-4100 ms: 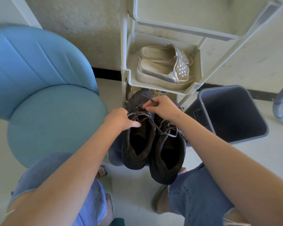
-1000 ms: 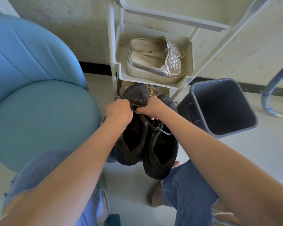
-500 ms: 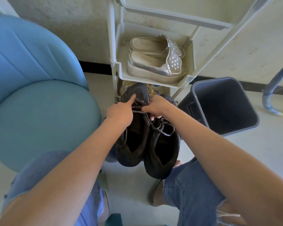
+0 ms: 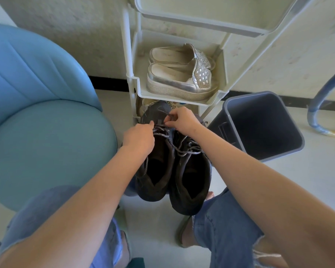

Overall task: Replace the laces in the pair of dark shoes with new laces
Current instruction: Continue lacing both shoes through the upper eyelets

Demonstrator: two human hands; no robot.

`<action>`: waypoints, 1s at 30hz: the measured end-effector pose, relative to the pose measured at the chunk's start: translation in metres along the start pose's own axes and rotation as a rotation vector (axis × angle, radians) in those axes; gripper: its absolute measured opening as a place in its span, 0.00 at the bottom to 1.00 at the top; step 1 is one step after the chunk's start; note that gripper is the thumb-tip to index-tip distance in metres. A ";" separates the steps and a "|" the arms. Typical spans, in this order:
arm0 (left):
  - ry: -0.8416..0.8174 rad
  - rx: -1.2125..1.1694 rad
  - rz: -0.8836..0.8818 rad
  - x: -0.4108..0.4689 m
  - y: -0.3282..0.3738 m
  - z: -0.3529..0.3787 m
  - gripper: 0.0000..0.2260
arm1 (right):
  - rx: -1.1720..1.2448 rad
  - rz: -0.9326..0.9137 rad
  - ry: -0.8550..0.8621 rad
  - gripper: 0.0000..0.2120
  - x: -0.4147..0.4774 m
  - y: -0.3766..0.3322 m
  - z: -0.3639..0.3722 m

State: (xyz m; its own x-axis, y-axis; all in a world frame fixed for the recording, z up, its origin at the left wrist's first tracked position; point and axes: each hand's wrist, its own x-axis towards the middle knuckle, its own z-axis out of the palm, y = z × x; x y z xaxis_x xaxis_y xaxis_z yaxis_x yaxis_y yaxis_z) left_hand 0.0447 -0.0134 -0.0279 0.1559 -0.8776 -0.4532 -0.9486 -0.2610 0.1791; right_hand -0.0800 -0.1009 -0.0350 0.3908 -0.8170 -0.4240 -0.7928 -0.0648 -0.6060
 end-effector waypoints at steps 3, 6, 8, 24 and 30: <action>-0.004 0.028 -0.023 0.001 0.000 0.001 0.24 | 0.002 0.042 0.043 0.03 0.004 0.005 0.003; 0.005 0.033 -0.023 0.002 0.000 0.001 0.22 | 0.004 0.064 0.043 0.07 0.006 0.007 0.005; 0.005 0.011 -0.020 0.001 0.000 0.002 0.21 | 0.013 0.048 0.044 0.10 0.005 0.005 0.002; -0.065 -0.193 -0.049 0.005 -0.002 -0.004 0.19 | -0.139 -0.021 -0.103 0.11 0.001 0.002 0.001; -0.064 -0.055 -0.023 0.004 0.003 0.000 0.18 | -0.296 -0.066 -0.038 0.03 0.000 0.002 0.009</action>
State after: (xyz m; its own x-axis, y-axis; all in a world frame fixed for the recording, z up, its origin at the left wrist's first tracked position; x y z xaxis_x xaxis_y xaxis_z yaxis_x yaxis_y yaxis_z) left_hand 0.0426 -0.0178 -0.0287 0.1577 -0.8441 -0.5125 -0.9281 -0.3039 0.2149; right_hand -0.0780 -0.0960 -0.0421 0.4585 -0.7841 -0.4183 -0.8650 -0.2858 -0.4125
